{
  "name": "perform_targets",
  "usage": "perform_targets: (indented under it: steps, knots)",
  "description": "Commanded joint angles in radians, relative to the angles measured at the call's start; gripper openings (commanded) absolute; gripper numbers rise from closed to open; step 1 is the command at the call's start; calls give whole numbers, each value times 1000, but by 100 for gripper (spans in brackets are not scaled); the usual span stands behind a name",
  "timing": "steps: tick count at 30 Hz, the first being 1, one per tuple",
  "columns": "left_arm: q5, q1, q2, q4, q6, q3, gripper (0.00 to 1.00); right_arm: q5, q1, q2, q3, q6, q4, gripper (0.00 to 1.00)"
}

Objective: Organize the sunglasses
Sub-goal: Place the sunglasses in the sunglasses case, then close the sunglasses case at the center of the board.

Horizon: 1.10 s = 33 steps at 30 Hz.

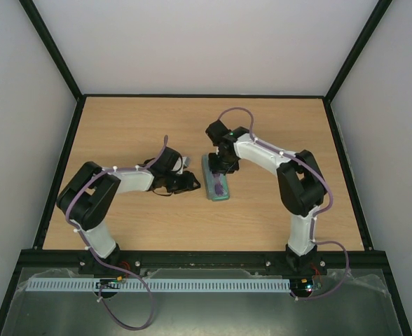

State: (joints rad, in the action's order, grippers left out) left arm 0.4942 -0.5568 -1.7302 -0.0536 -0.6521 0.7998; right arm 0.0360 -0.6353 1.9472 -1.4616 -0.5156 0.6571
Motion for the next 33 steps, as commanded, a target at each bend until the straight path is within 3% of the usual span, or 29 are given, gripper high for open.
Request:
perform_targets:
  steps: [1,7,9,24,30,33]
  knots:
    - [2,2,-15,25,17,19,45,-40,-6,-83,-5,3,59,30]
    - [-2,3,-13,36,19,29,45,-12,1,-69,20,9,32,4]
    - [-3,3,-12,42,20,32,45,17,1,-61,31,8,11,2]
    - [-16,2,6,113,35,88,45,53,1,11,85,22,-46,1]
    - [-19,3,60,166,40,108,45,46,6,-104,74,25,-28,3]
    - [-19,3,96,194,39,119,45,23,35,-190,103,28,-28,11]
